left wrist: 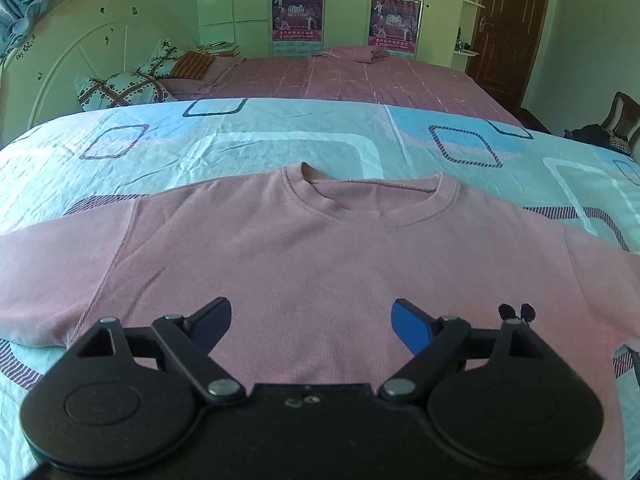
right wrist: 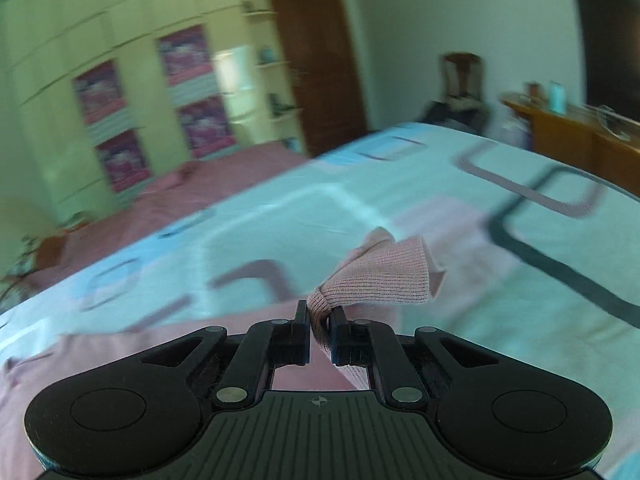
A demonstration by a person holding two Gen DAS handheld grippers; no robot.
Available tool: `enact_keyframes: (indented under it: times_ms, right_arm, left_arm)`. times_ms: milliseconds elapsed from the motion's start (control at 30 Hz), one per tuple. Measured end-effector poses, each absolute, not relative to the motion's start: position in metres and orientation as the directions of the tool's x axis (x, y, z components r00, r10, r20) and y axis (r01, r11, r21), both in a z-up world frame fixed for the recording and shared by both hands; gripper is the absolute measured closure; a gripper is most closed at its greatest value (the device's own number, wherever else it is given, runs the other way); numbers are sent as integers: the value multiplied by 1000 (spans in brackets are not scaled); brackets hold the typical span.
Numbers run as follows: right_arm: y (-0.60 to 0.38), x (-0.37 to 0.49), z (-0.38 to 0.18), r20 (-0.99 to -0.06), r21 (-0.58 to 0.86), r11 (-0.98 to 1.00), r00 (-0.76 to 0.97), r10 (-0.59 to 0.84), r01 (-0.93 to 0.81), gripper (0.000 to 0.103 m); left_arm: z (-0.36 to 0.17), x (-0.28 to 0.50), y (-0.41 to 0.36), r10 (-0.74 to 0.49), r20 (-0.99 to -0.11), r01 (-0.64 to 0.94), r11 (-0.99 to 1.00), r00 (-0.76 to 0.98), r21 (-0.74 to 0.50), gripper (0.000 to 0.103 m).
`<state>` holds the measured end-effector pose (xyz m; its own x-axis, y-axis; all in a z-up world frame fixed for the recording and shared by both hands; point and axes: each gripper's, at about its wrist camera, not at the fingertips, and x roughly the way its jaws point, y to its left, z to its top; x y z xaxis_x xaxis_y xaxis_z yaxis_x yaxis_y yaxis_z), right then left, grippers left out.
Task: Fold small clothes
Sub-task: 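Grasp the sleeve cuff with the right gripper and lift it, then lay the sleeve across the sweatshirt body and open the right gripper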
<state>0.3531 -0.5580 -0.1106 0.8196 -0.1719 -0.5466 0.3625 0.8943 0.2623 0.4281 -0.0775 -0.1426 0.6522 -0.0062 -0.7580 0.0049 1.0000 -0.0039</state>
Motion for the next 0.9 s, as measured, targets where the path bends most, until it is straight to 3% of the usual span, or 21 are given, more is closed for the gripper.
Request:
enact_keyframes:
  times_ms: [233,433,533,600,667,900]
  right_arm:
    - [-396,386,-99,-508,270,962,853,122,23,95]
    - [-275,399,-134,-585,269,951,758,289,-155,94]
    - [-247,396,-149,-613,241,950,728,307,-197,92]
    - [-239,391,-150,-613,237,947,722,320,-218,67]
    - [-240,384,-148,-601,248,942,727,333,-227,48]
    - [-278,359,-131,-597,173,974,770,223,-148,47]
  left_arm:
    - [-131,423,-34,5,-721,-8,1000,693,0,16]
    - [-130,422,-5,-13,-714,15,1000,700,-4,15]
    - [-133,423,-1,-61,-721,46,998,690,-40,15]
    - [-134,423,-3,-102,-724,74,995,682,-70,12]
    - [-138,425,-10,-154,-725,108,988,671,-110,9]
    - [-164,435,-63,-321,-751,257,944,577,-206,7]
